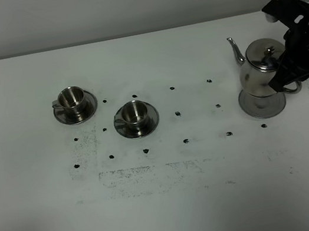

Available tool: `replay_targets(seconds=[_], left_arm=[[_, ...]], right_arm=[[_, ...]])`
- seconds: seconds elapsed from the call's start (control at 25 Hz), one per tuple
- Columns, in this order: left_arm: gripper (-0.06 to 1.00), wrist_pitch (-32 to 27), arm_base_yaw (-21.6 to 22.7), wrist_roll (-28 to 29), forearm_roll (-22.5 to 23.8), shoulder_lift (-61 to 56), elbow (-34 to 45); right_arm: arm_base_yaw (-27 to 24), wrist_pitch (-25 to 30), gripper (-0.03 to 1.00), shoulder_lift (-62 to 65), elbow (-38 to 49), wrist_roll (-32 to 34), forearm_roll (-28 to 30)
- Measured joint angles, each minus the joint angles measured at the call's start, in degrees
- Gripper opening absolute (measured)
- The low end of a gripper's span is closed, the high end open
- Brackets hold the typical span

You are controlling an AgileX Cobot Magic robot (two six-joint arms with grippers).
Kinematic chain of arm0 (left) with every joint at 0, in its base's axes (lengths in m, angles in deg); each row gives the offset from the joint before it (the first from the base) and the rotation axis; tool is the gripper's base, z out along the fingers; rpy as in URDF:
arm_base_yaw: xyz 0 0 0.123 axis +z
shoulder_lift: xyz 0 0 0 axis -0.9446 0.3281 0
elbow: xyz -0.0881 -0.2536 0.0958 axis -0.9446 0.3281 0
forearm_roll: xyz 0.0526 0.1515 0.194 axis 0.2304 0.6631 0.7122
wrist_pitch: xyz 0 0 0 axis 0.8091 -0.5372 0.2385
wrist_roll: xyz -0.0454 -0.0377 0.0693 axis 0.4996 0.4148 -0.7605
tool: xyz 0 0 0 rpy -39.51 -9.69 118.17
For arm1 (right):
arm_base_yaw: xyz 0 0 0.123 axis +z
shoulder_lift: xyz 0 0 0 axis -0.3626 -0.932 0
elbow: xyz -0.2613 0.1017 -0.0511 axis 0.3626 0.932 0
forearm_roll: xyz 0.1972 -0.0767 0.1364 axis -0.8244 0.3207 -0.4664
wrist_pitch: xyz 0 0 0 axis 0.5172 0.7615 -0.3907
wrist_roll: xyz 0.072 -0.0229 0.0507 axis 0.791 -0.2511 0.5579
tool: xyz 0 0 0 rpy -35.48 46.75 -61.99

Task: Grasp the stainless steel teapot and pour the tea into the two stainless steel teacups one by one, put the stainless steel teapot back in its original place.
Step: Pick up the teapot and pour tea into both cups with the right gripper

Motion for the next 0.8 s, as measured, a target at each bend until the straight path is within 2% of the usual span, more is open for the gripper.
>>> replay_targets(seconds=[0.16,0.32,0.44,0.64,0.8], left_arm=[[0.47,0.0,0.0,0.0,0.0,0.0,0.0],[0.47,0.0,0.0,0.0,0.0,0.0,0.0],[0.47,0.0,0.0,0.0,0.0,0.0,0.0],[0.47,0.0,0.0,0.0,0.0,0.0,0.0],[0.47,0.0,0.0,0.0,0.0,0.0,0.0]], right_arm=[[0.8,0.4,0.20,0.0,-0.4,-0.3,-0.2],[3.6,2.4,0.20,-0.6,-5.2,-1.8,-0.4],[6.6,5.3,0.20,-4.1,-12.0,-3.4,-0.1],[12.6,12.0,0.20,-12.6,-25.5,-4.7,4.7],[16.4,14.4,0.20,-18.0,-34.6,-7.8,6.1]])
